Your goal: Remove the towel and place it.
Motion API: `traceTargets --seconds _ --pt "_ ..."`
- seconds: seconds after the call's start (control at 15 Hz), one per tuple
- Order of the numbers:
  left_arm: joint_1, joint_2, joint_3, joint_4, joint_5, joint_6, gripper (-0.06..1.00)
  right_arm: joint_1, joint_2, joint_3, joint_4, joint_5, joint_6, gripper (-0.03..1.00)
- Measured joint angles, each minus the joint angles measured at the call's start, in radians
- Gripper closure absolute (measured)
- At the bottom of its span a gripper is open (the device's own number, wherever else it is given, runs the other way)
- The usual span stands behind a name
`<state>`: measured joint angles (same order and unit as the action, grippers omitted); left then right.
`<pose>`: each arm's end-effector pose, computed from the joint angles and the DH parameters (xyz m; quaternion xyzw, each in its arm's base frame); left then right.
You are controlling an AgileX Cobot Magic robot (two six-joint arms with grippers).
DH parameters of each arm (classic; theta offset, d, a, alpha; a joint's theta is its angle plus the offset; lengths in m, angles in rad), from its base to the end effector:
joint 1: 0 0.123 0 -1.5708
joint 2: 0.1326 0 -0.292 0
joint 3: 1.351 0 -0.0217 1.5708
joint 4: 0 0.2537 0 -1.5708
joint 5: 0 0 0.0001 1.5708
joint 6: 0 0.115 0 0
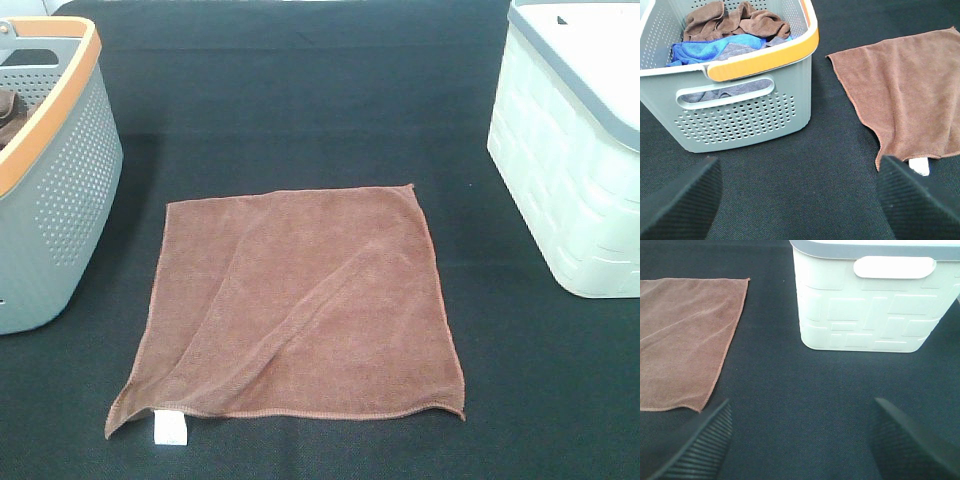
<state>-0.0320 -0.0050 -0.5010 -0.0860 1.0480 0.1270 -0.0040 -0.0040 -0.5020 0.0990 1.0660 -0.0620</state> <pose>0.0114 -0.0089 0.2697 0.0688 0.8447 -0.0178 0.5304 0.0107 0.0099 0.2682 -0.0269 0.8516 0.0322 0.5225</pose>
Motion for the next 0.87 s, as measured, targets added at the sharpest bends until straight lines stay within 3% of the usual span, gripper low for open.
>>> traceTargets --seconds 0.87 --pt "0.0 0.0 0.0 0.003 0.0 0.0 0.14 0.0 -0.002 0.0 0.001 0.0 0.0 0.25"
